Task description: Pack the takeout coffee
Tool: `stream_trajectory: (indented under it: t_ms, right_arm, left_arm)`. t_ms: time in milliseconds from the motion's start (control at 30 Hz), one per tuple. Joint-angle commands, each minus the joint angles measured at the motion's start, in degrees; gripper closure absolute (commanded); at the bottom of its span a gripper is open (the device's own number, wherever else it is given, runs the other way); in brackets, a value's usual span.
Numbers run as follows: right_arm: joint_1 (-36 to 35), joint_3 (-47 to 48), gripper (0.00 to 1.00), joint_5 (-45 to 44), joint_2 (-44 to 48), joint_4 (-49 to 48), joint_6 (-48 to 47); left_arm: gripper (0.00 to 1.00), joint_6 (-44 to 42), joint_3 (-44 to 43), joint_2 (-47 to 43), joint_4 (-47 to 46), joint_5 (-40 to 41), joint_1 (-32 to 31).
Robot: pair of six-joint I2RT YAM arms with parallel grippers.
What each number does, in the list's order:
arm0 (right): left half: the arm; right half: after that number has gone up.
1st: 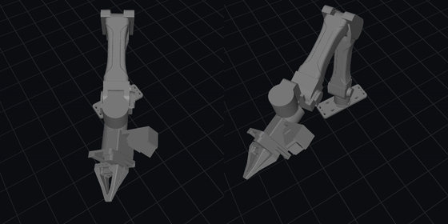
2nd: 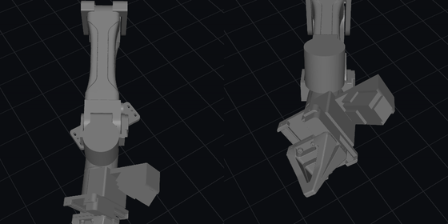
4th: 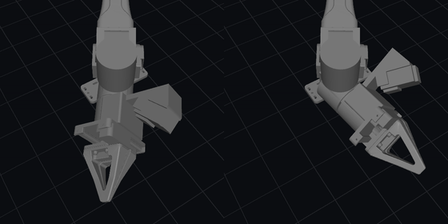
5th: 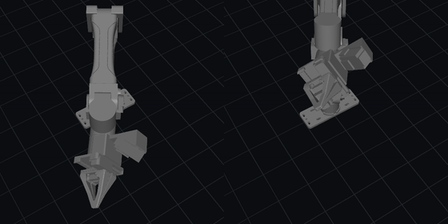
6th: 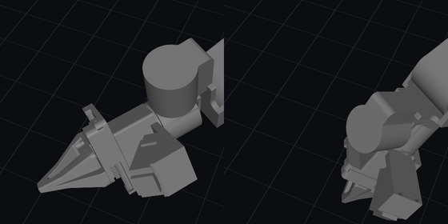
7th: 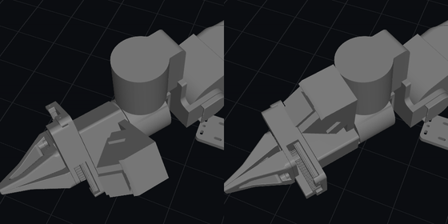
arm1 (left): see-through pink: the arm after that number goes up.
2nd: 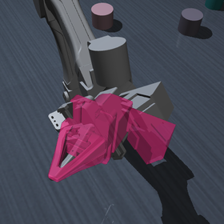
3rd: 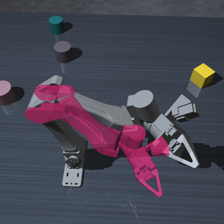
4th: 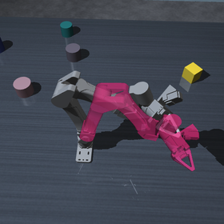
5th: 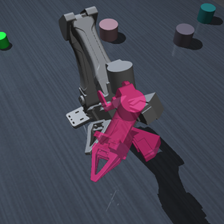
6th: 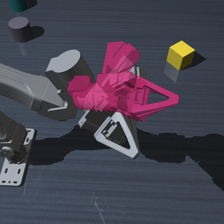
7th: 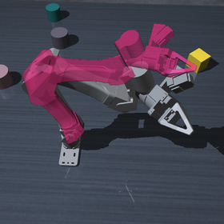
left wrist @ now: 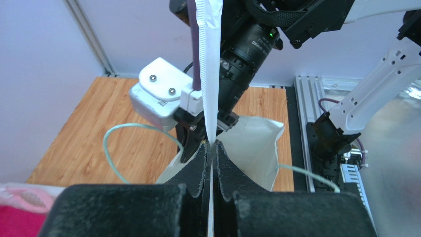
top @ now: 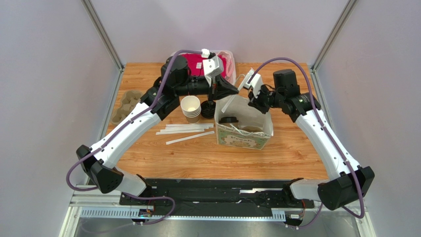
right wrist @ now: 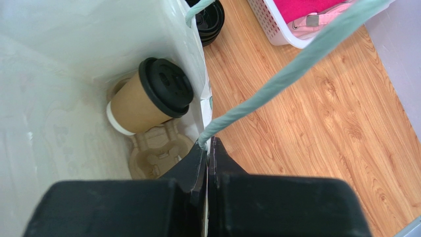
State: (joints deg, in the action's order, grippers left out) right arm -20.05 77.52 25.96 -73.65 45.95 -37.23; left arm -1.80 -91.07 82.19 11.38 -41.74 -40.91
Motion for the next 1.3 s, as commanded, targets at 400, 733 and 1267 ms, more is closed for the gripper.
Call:
stream_trajectory:
  t_ms: [400,733,1267]
  right_arm:
    - [1.8,5.4,0.73,-2.4,-3.1,-3.2,4.6]
    - [2.2,8.5,0.49,-4.0,-2.4,-2.4,5.8]
    - [4.8,22.3,0.19,-9.3,-1.4,0.2,11.3]
  left_arm:
    - [0.96,-8.7,9.5,1.3,-5.2,-6.1,-1.5]
    - [0.67,-12.4,6.0,2.3,2.4,-2.9,-1.6]
    - [0.13,-5.0,-16.0,4.7,21.5,3.7,7.1]
